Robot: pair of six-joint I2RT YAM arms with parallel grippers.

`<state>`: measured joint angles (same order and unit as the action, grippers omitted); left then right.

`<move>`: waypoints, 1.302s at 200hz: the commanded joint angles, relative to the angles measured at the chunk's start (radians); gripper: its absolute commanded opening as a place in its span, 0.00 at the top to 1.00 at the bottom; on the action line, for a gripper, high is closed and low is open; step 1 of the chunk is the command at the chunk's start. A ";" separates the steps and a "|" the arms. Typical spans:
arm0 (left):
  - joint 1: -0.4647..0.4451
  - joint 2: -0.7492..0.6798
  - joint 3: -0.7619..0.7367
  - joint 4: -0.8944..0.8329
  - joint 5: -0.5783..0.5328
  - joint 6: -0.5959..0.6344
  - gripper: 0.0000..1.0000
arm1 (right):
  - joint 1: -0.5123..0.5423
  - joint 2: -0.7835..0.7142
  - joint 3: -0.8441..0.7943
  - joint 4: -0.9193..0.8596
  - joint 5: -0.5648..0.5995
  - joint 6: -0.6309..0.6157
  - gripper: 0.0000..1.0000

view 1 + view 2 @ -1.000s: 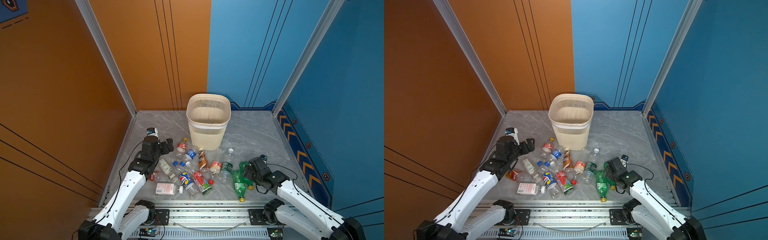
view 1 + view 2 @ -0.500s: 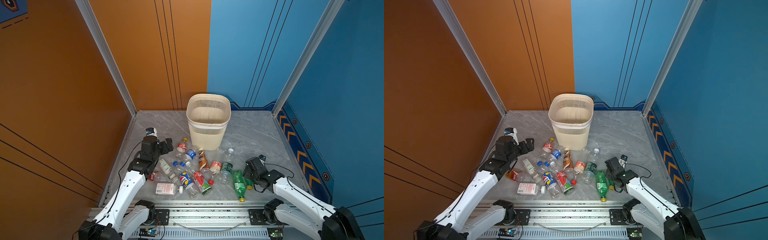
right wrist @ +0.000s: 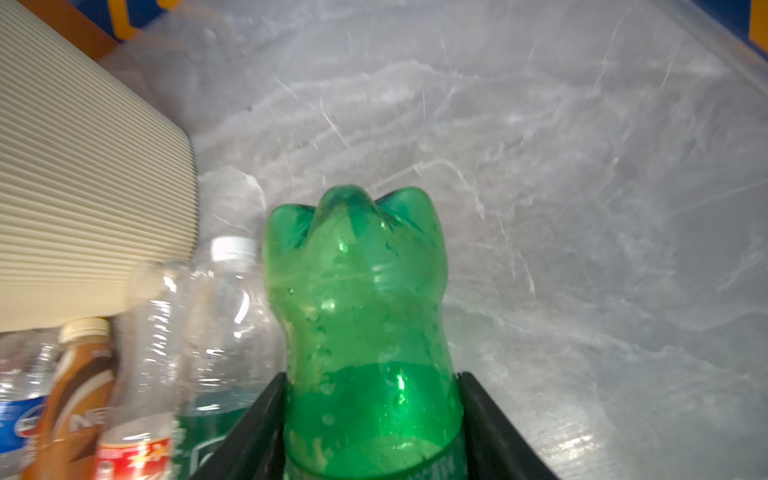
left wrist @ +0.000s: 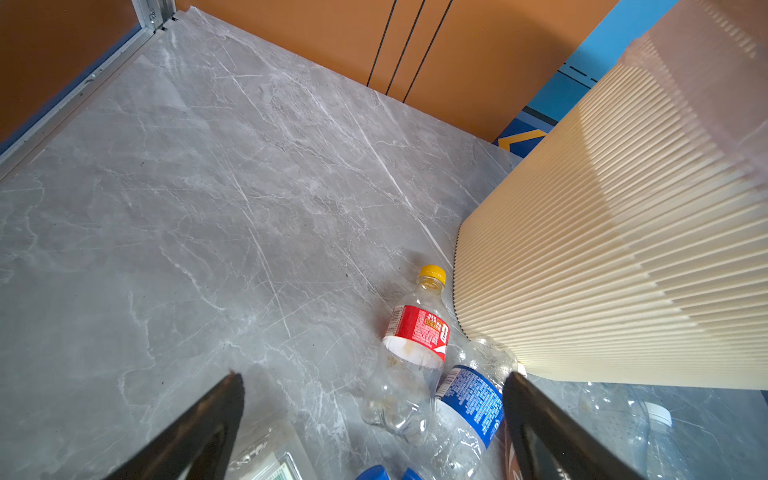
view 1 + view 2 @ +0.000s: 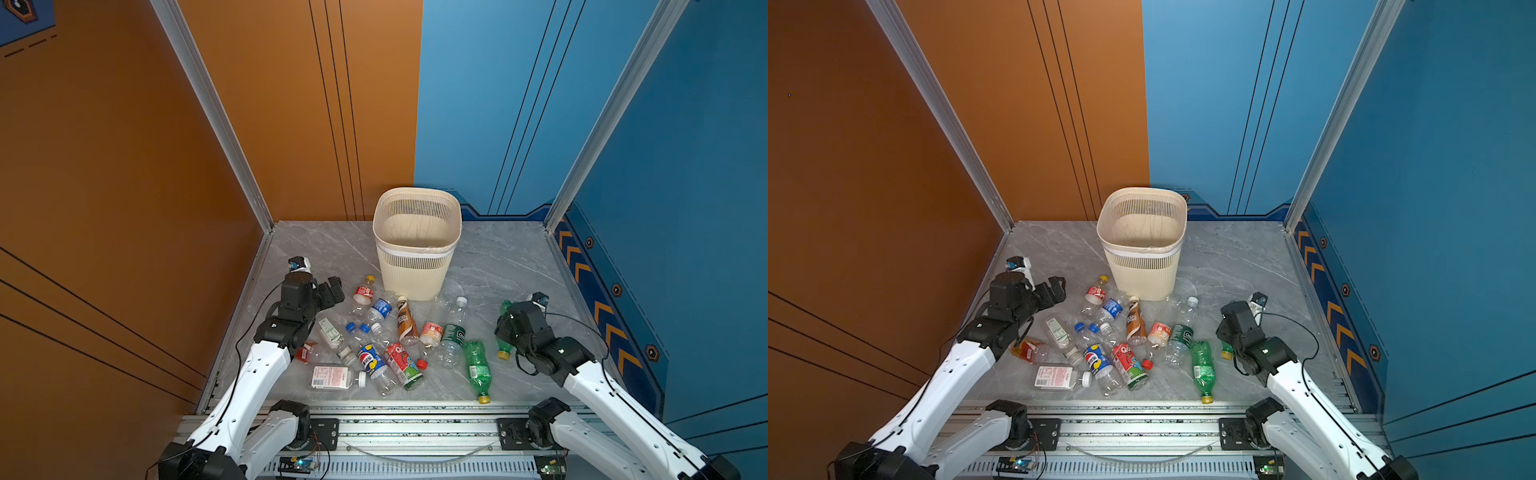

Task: Put the plastic bottles in the bin
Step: 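Carry the green bottle over the wastebasket with the right gripper and release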

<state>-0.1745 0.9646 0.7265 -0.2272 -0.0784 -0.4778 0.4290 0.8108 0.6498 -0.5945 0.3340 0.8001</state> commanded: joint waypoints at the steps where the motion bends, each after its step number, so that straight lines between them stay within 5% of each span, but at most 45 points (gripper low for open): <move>1: 0.017 -0.007 0.017 -0.037 0.005 -0.013 0.02 | -0.009 0.001 0.139 -0.036 0.061 -0.102 0.41; 82: 0.036 -0.045 -0.004 -0.078 0.002 -0.034 0.02 | 0.090 0.416 0.734 0.254 -0.025 -0.326 0.42; 144: 0.049 -0.069 -0.013 -0.107 0.012 -0.042 0.02 | 0.129 0.763 1.116 0.281 -0.080 -0.399 0.42; 260: 0.085 -0.063 -0.012 -0.118 0.028 -0.038 0.02 | 0.100 0.947 1.208 0.277 -0.084 -0.402 0.41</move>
<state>-0.1017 0.9031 0.7200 -0.3275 -0.0719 -0.5144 0.5426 1.7424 1.8431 -0.3210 0.2611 0.4076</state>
